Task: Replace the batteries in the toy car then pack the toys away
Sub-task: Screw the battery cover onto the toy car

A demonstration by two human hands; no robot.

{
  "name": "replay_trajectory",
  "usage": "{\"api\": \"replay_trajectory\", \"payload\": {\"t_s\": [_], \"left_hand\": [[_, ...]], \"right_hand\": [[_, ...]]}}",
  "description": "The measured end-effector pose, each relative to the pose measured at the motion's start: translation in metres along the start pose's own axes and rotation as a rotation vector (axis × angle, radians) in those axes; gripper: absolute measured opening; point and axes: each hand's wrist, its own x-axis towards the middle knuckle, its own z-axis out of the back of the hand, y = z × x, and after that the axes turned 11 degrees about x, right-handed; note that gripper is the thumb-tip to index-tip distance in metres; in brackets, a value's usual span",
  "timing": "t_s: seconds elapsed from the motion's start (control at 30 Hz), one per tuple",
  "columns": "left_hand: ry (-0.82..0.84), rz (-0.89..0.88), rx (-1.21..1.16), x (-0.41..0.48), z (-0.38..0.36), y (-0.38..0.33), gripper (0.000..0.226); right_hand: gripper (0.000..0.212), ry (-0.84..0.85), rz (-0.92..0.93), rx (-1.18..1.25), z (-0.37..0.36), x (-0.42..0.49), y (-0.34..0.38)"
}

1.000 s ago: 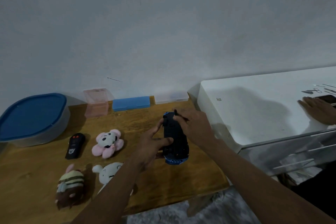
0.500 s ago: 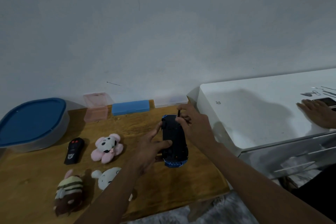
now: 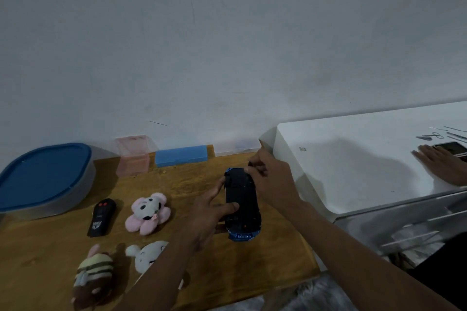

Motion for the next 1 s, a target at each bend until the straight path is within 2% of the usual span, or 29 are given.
{"api": "replay_trajectory", "payload": {"t_s": [0.67, 1.0], "left_hand": [[0.028, 0.011, 0.009, -0.005, -0.01, 0.006, 0.074], [-0.043, 0.08, -0.061, -0.012, -0.027, 0.029, 0.074]], "right_hand": [[0.025, -0.004, -0.142, 0.005, 0.001, -0.003, 0.003], [0.01, -0.177, -0.336, 0.132, 0.013, -0.017, -0.008]]}}
